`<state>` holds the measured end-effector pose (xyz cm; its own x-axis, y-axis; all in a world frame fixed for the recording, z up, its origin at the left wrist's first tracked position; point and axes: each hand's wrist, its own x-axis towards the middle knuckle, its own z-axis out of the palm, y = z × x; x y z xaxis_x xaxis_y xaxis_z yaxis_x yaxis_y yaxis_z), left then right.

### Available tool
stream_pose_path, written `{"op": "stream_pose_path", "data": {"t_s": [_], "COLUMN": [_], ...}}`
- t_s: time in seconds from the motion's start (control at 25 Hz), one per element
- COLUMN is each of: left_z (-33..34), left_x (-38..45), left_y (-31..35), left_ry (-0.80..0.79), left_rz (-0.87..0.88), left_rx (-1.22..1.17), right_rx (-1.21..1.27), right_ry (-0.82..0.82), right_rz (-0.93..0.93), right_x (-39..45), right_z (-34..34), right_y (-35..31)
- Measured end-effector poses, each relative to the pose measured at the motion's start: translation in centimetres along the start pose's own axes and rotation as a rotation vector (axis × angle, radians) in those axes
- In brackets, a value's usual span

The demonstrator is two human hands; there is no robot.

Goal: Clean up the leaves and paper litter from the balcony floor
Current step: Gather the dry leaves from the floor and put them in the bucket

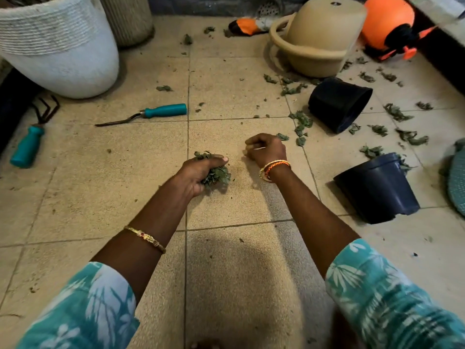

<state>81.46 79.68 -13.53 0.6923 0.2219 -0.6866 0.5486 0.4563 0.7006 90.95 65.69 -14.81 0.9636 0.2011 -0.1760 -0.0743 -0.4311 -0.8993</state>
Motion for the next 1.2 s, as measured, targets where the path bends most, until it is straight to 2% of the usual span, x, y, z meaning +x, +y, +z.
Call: {"op": "stream_pose_path", "data": {"t_s": [0.08,0.28,0.4,0.56,0.68,0.8,1.0,1.08,1.16,1.2], "left_z": [1.6,3.7,4.3,4.7,4.7,5.0,5.1,4.7,4.2,4.0], "left_x": [0.4,2.3,3.7,4.7,5.0,5.1,5.4,5.4,5.2,5.1], "left_y": [0.1,0.7,1.1,1.6,1.7,1.6,1.3,1.4,1.3,1.4], "left_ry": [-0.036,-0.086,-0.117,-0.112,-0.051,-0.025,-0.041,-0.048,-0.050,-0.052], "left_rz": [0.002,0.017,-0.009,-0.026,-0.004,0.007,0.009,0.002,-0.005,-0.002], "left_rx": [0.039,0.065,0.086,0.096,0.088,0.097,0.136,0.134,0.135,0.135], "right_rx": [0.281,0.259,0.106,-0.274,-0.469,-0.577,-0.676,-0.710,-0.736,-0.668], "right_ry": [-0.070,-0.051,-0.049,0.323,0.245,0.170,0.310,0.313,0.254,0.215], "right_rz": [0.087,0.039,0.005,0.006,0.133,0.122,-0.204,-0.312,-0.325,-0.266], "right_x": [-1.4,-1.1,-0.1,3.3,5.7,7.1,5.0,3.8,3.2,2.9], "right_z": [-0.1,-0.6,-1.6,-5.4,-6.3,-4.0,-0.7,-0.6,-1.6,-2.2], "right_y": [-0.6,-1.2,-0.7,1.3,2.5,3.1,5.7,6.0,5.4,4.8]}}
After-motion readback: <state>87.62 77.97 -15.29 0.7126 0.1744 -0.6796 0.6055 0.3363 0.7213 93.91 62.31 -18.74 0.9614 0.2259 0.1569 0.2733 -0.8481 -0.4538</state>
